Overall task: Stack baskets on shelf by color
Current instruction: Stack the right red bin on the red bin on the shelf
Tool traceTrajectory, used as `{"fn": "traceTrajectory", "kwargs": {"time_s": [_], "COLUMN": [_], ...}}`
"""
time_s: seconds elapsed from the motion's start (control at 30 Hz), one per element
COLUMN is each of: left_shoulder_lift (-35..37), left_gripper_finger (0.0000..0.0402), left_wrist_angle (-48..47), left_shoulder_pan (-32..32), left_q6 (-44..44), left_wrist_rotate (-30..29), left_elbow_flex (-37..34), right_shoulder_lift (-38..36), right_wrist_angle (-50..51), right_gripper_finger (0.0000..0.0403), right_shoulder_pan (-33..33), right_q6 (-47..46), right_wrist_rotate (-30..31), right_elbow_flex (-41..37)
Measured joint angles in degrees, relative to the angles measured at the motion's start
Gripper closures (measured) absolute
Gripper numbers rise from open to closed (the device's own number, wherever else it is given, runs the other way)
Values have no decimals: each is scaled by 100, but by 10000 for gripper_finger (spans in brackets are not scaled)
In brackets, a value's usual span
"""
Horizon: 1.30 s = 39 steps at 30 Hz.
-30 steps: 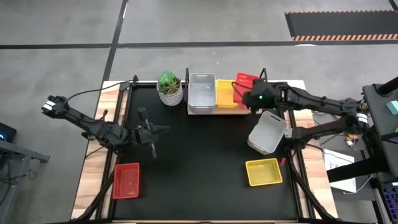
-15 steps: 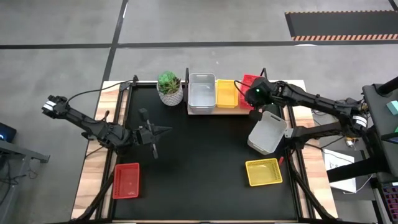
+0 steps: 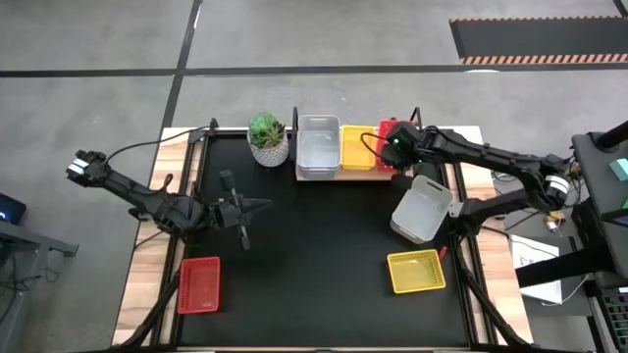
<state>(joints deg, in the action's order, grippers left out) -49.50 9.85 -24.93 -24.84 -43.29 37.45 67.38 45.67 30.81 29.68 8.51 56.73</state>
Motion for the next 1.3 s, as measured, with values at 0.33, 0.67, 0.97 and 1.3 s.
{"fn": "traceTrajectory", "kwargs": {"time_s": [0.33,0.67,0.97,1.3], "left_shoulder_lift": [0,-2,-2,-42], "left_gripper_finger": [402,402,402,402], "left_wrist_angle": [18,31,37,32], "left_shoulder_pan": [2,2,7,5], "left_q6": [-13,-105,-103,50], "left_wrist_rotate": [2,4,69,137], "left_elbow_flex": [9,0,-4,-4], "right_shoulder_lift": [226,98,89,125], "right_wrist_angle": [-11,48,823,809], "right_gripper_finger": [394,347,300,384], "right_shoulder_pan": [-2,-2,-69,-961], "right_q6": [642,893,79,-1198], "right_wrist_rotate": [0,5,53,-741], "right_elbow_flex": [-2,0,531,576]}}
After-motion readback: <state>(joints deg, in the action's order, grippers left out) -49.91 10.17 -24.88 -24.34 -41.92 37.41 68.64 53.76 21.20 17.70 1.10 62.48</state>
